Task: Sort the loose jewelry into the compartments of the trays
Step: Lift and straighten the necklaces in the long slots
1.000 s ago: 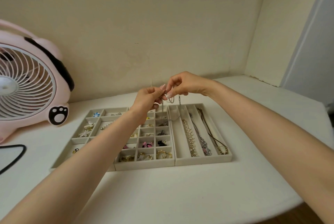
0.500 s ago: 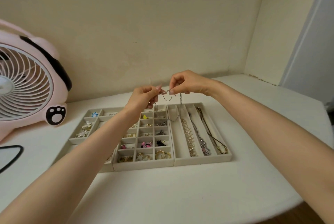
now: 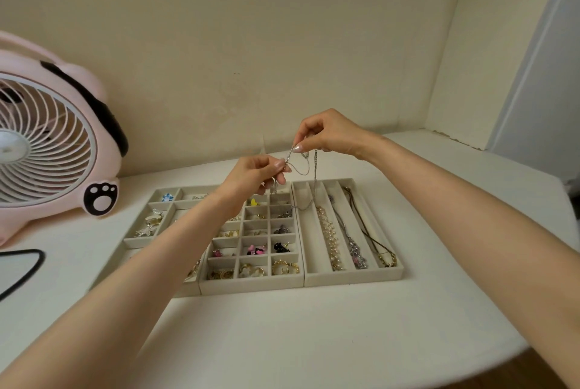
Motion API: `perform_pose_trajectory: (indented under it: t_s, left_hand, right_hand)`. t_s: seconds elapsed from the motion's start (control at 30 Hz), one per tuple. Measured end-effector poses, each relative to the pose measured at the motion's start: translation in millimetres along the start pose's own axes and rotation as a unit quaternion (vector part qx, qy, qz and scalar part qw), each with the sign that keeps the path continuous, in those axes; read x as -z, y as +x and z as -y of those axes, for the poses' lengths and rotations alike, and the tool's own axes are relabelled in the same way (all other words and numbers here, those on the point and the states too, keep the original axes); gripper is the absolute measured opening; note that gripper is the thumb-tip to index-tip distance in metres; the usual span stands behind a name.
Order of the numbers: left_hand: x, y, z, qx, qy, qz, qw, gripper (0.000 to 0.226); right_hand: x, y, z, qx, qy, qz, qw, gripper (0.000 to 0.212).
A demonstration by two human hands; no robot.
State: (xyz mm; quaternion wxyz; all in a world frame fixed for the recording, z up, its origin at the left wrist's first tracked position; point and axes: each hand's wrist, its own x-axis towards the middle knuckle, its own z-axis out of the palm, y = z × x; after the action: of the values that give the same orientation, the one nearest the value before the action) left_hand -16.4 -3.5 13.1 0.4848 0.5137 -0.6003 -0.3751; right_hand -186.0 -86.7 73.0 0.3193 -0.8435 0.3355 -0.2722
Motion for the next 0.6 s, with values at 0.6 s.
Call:
perform_pose_trajectory:
  t_s: [0.6]
  left_hand:
    - [3.8,2.2,2.6,0.026,-0.031,0.008,0.999,0.017]
  right_hand:
    - [2.4,0.7,2.7,0.020,0.054,-0.014,0.998,0.009]
